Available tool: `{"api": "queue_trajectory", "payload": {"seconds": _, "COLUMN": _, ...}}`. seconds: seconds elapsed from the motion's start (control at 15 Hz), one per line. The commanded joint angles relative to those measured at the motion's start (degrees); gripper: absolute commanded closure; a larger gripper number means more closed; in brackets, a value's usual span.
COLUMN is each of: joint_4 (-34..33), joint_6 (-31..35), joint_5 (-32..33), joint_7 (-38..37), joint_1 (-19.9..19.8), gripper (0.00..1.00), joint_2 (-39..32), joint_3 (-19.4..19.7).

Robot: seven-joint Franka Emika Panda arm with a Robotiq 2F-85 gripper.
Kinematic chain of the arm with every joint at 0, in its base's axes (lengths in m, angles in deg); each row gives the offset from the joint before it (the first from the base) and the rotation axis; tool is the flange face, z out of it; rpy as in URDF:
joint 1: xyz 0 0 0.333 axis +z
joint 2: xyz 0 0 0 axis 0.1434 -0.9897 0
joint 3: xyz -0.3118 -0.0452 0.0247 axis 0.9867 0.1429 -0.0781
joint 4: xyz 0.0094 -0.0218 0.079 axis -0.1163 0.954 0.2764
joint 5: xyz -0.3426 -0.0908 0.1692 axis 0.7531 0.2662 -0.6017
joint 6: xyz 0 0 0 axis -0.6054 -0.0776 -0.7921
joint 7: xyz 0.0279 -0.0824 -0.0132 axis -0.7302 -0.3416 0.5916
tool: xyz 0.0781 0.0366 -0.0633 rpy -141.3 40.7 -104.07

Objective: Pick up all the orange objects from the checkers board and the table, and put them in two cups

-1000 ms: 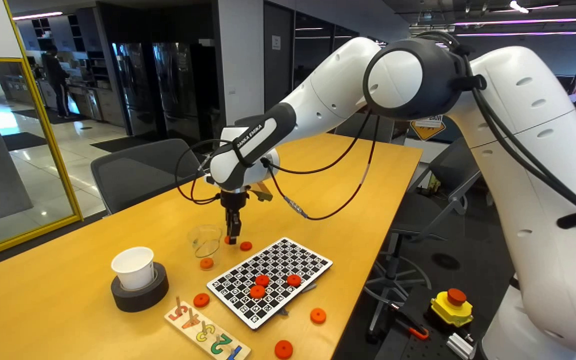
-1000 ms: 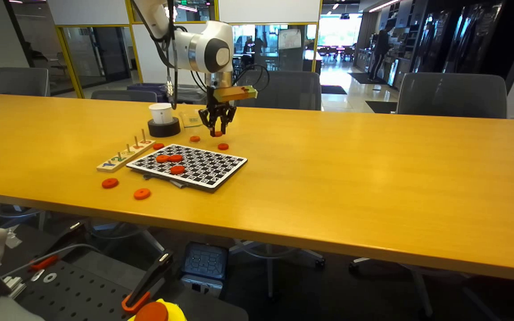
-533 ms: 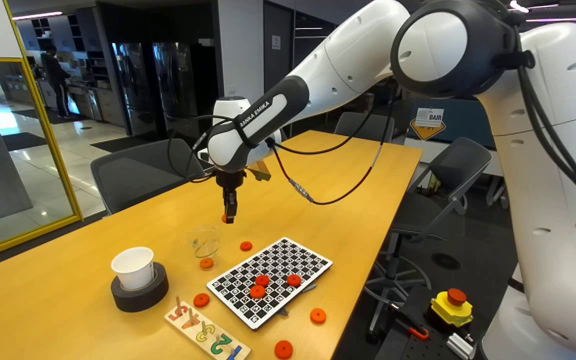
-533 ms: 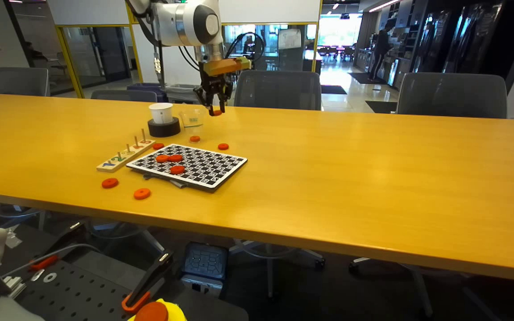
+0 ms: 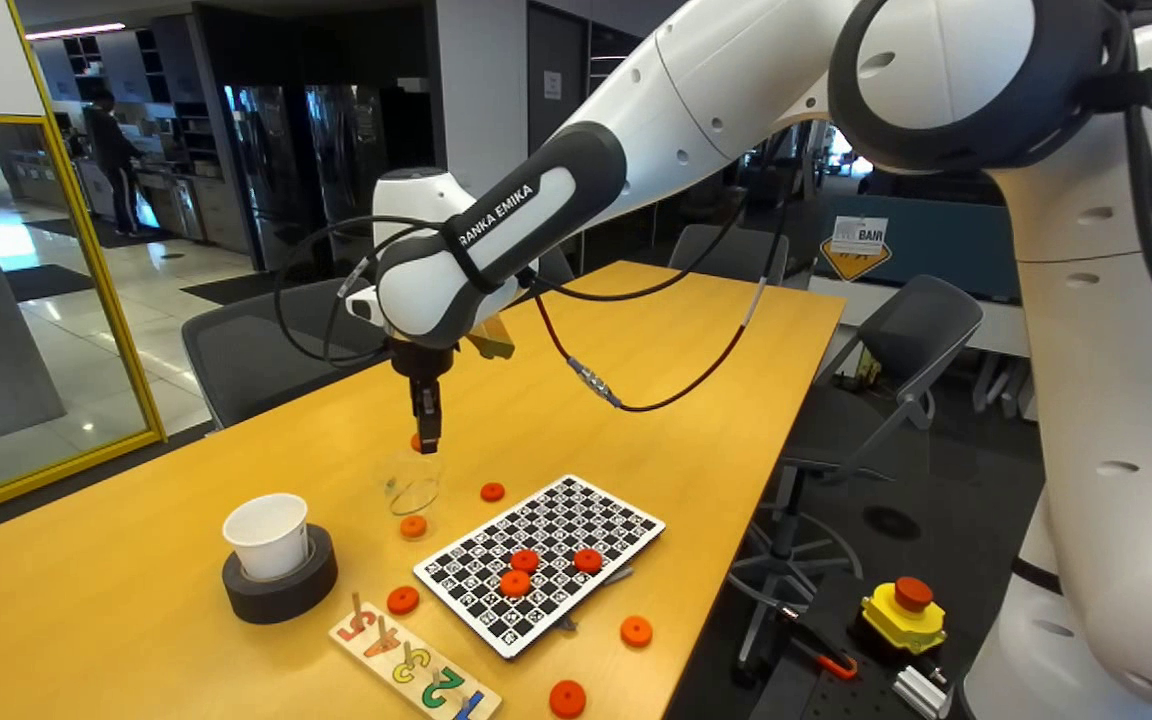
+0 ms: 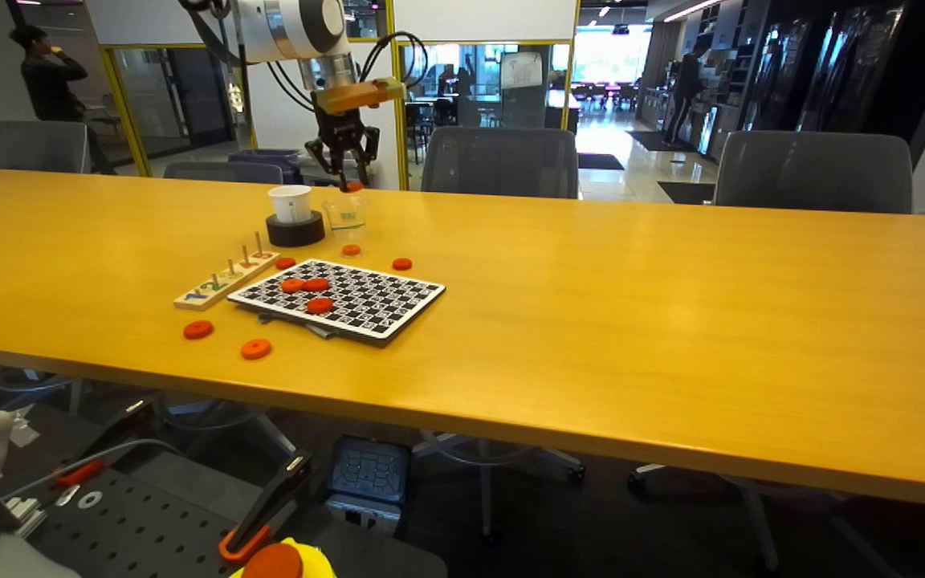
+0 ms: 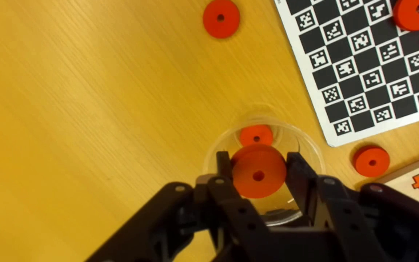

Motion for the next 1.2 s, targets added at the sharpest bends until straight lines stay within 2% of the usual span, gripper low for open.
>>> {"api": "queue_trajectory", "payload": {"seconds": 0.0, "joint_4": 0.8, "joint_6": -1.7, "joint_5": 0.7, "joint_7": -1.4, "joint_1": 1.0, "gripper": 0.78, "joint_2": 1.4, "joint_3": -1.0}}
{"api": "queue_trajectory", "payload": {"seconds": 0.6, "joint_4": -1.1, "joint_6": -2.6, "joint_5": -0.5, "joint_7": 0.6, "joint_1": 0.0, "gripper": 0.78, "joint_2": -1.0, "joint_3": -1.7}}
{"api": "queue_trajectory", "payload": {"seconds": 0.67, "joint_4": -1.3, "joint_6": -2.8, "joint_5": -0.5, "joint_7": 0.5, "joint_1": -0.1, "gripper": 0.44, "joint_2": -1.1, "joint_3": -1.7}}
{"api": "queue_trajectory", "payload": {"seconds": 0.73, "joint_4": -1.6, "joint_6": -3.0, "joint_5": -0.5, "joint_7": 0.3, "joint_1": -0.1, "gripper": 0.32, "joint_2": -1.4, "joint_3": -1.6}}
{"api": "queue_trajectory", "payload": {"seconds": 1.0, "joint_4": -2.3, "joint_6": -3.5, "joint_5": -0.2, "joint_7": -0.1, "joint_1": -0.3, "gripper": 0.03, "joint_2": -1.5, "joint_3": -1.4}}
{"api": "queue_trajectory", "payload": {"seconds": 1.13, "joint_4": -1.9, "joint_6": -3.7, "joint_5": 0.3, "joint_7": -1.0, "joint_1": -0.2, "gripper": 0.00, "joint_2": -0.8, "joint_3": -0.9}}
